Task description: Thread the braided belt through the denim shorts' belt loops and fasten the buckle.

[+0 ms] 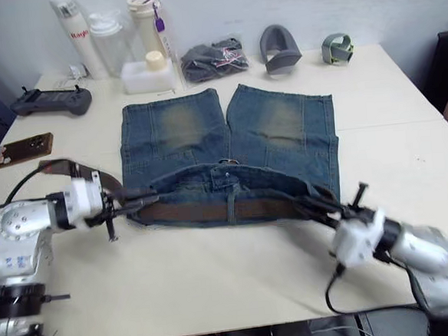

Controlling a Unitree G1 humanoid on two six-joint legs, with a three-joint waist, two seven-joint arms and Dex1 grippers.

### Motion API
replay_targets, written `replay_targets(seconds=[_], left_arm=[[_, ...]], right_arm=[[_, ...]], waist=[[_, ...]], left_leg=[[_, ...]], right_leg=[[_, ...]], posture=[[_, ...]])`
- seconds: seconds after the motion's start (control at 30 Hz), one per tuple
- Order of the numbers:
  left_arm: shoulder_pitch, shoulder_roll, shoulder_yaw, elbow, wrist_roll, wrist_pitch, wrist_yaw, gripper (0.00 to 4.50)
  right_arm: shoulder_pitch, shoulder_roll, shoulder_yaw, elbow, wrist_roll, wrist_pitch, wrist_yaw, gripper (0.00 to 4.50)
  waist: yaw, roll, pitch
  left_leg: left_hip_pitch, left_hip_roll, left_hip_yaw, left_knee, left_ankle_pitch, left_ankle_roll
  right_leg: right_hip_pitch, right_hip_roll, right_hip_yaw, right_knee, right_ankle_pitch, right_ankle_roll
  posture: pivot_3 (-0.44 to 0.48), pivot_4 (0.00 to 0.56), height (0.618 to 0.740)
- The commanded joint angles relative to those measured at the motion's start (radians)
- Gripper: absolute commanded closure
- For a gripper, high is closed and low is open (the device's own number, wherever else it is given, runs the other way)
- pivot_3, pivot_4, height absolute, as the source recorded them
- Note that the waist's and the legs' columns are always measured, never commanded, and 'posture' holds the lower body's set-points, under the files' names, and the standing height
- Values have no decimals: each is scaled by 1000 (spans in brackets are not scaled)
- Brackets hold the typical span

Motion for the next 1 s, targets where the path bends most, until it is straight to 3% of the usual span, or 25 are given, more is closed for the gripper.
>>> replay_targets(seconds=[0.03, 0.1, 0.13, 0.27, 0.33, 0.4, 0.6, 0.7, 0.77, 0.87, 1.0], left_arm=[[88, 21, -5, -62, -11, -151, -41, 4474], [155, 35, -23, -81, -21, -205, -70, 4474], [188, 42, -34, -81, -19, -236, -83, 4474], [300, 72, -60, -76, -35, -271, -107, 4474], [335, 112, -74, -96, -99, -182, -136, 4500], [371, 151, -79, -119, -158, -92, -160, 3505], [410, 307, -2, -183, -487, 474, -148, 1204], [328, 376, 55, -156, -687, 773, -125, 60], [253, 419, 93, -113, -838, 988, -106, 60], [68, 386, 127, -7, -965, 1165, 2, 60], [-109, 299, 132, 74, -963, 1246, 149, 60]], right_arm=[[90, 8, -36, -4, -46, -193, -43, 4500], [142, 10, -33, 21, -79, -245, -64, 4500], [164, 9, -31, 34, -96, -266, -74, 4500], [253, 1, -45, 94, -142, -349, -118, 4500], [298, -30, -30, 96, -115, -366, -129, 3485], [338, -63, -22, 106, -89, -385, -140, 2644], [407, -165, -16, 57, 34, -367, -176, 69], [401, -205, -10, -24, 101, -303, -188, 0], [376, -225, -18, -83, 153, -231, -196, 0], [261, -243, -25, -166, 220, -65, -220, 0], [66, -236, 13, -217, 272, 188, -236, 0]], waist=[[-1, 0, 0], [-1, 0, 0], [-1, 0, -1], [2, 5, -5], [1, 5, -5], [-2, 5, -5], [-1, 5, -7], [7, 5, -7], [10, 5, -7], [13, 5, -8], [21, 5, -9]], left_leg=[[0, 1, 0, 1, 0, 0], [-1, 1, -1, 4, -1, -1], [0, 2, -1, 5, -1, -1], [-1, 2, -2, 8, -5, 0], [-1, 2, -3, 12, -8, 1], [-2, 4, -3, 18, -12, 1], [-1, 4, -7, 27, -19, 3], [-2, 4, -12, 35, -23, 2], [-3, 4, -14, 36, -24, 1], [-3, 4, -15, 37, -24, 2], [-3, 4, -14, 38, -24, 2]], right_leg=[[0, 0, 0, 1, -1, -1], [-1, 0, 0, 3, -3, -5], [-1, -1, -1, 4, -10, -20], [-1, -2, -2, 7, -13, -23], [-1, -2, -3, 9, -14, -22], [-2, -2, -3, 13, -18, -23], [-4, -2, -6, 21, -26, -24], [-3, -3, -8, 28, -31, -25], [-2, -3, -10, 29, -32, -26], [-1, -3, -11, 29, -32, -26], [0, -3, -10, 31, -32, -25]], posture=[[0, 150, 648], [0, 150, 648], [0, 150, 648], [0, 150, 648], [0, 150, 648], [0, 150, 648], [0, 150, 648], [0, 150, 648], [0, 150, 648], [0, 150, 648], [0, 150, 648]])
